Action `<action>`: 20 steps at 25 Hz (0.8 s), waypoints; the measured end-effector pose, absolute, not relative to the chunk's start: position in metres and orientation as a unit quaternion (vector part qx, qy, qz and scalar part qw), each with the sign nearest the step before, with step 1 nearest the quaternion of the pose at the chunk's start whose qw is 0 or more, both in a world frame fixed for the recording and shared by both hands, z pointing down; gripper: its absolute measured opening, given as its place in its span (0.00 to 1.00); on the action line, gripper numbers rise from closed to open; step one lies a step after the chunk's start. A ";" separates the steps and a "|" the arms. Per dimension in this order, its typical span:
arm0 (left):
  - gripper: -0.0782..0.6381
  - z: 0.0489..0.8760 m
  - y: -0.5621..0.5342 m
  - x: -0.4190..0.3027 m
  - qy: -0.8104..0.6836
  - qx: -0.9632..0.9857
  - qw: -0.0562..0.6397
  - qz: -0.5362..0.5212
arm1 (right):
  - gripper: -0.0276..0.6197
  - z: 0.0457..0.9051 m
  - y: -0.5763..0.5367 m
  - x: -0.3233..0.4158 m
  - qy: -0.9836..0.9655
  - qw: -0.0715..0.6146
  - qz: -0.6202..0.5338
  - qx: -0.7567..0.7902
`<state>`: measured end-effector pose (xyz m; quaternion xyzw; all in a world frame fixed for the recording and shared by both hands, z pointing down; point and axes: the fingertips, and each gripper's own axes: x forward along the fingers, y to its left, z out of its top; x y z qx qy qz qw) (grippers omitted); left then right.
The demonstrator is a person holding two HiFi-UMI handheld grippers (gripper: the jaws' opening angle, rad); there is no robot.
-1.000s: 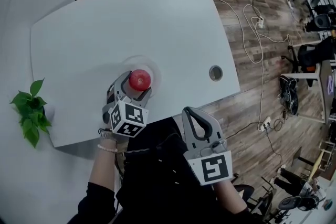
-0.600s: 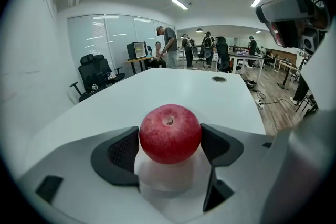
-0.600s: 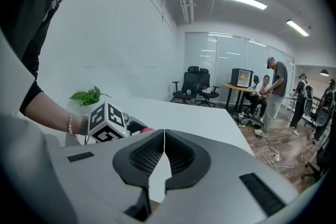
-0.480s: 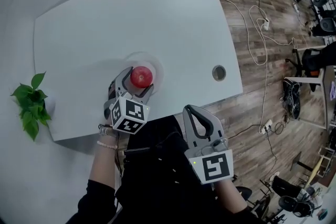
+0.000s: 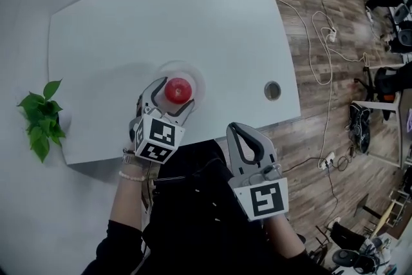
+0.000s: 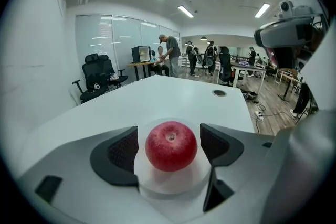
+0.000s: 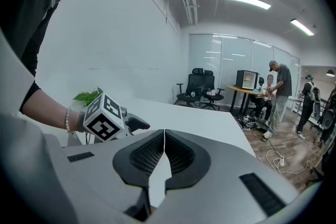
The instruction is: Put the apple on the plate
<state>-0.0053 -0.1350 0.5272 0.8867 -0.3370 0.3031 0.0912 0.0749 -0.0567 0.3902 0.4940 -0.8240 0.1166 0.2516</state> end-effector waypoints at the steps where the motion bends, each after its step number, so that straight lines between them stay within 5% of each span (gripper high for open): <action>1: 0.62 0.521 -0.136 -0.007 -0.344 0.887 0.098 0.292 | 0.11 0.389 -0.058 0.074 -0.826 0.250 0.115 0.493; 9: 0.61 0.449 -0.152 -0.024 -0.394 0.888 0.132 0.198 | 0.11 0.370 -0.073 0.069 -0.841 0.230 0.089 0.481; 20: 0.22 0.366 -0.147 -0.029 -0.440 0.882 0.051 0.162 | 0.11 0.336 -0.083 0.075 -0.850 0.198 0.056 0.485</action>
